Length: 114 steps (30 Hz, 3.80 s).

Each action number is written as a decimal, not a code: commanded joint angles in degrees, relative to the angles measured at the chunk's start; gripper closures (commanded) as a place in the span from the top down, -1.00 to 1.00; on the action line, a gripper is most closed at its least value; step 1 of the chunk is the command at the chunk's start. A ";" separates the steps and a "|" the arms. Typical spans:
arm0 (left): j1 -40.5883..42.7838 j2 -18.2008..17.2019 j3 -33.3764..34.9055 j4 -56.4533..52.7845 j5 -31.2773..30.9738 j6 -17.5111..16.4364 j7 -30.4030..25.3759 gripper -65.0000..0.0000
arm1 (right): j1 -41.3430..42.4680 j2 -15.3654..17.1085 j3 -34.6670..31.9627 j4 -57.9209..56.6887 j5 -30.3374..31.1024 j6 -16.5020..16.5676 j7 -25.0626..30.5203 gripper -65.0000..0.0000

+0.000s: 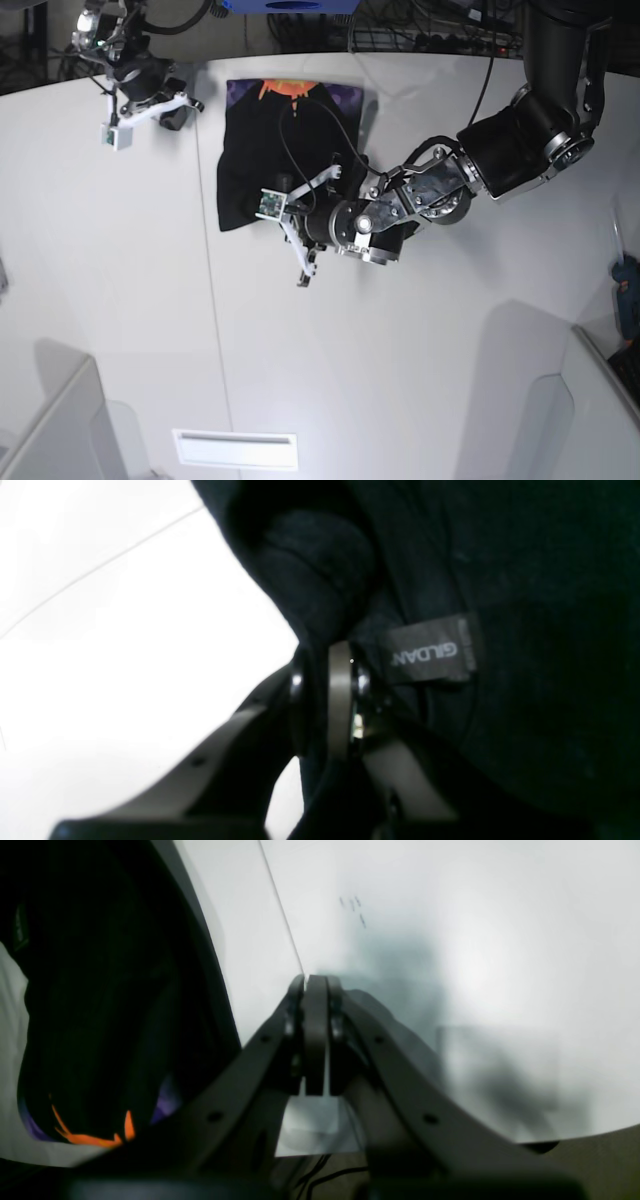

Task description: Fold the T-shirt properly

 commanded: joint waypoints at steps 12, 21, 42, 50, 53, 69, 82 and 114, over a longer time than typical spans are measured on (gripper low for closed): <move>-1.61 0.02 -0.91 1.17 -0.76 0.40 2.71 -1.00 | 0.07 0.68 0.35 0.94 0.66 0.22 0.78 -1.00; -1.61 0.11 -1.00 1.17 -0.76 0.40 3.15 -1.00 | 0.16 0.68 0.35 0.94 0.66 0.22 0.78 -1.00; -6.53 0.20 -2.23 5.21 -1.11 0.40 3.23 0.40 | 0.16 0.68 0.00 0.94 0.66 0.22 0.70 -1.00; 2.26 -1.47 -24.91 17.87 -1.37 0.40 10.62 -0.39 | -0.28 0.77 0.35 1.21 0.57 0.40 4.39 -1.00; 8.32 -3.49 -32.03 22.09 -1.02 0.40 11.85 -1.00 | -1.33 1.91 -0.27 1.21 0.57 0.40 8.43 -1.00; 42.96 -12.99 -63.59 27.89 -1.37 0.40 -15.76 -1.00 | -4.50 11.58 -3.52 6.57 -3.30 0.49 13.79 -1.00; 70.48 -12.64 -78.62 29.91 -1.37 0.40 -32.19 -1.00 | -17.60 11.58 -0.62 6.75 -13.50 8.57 29.79 -1.00; 95.71 -8.15 -85.83 -0.59 -0.76 0.40 -50.74 -1.00 | -32.63 5.08 8.35 -0.81 -46.90 33.50 12.74 -1.00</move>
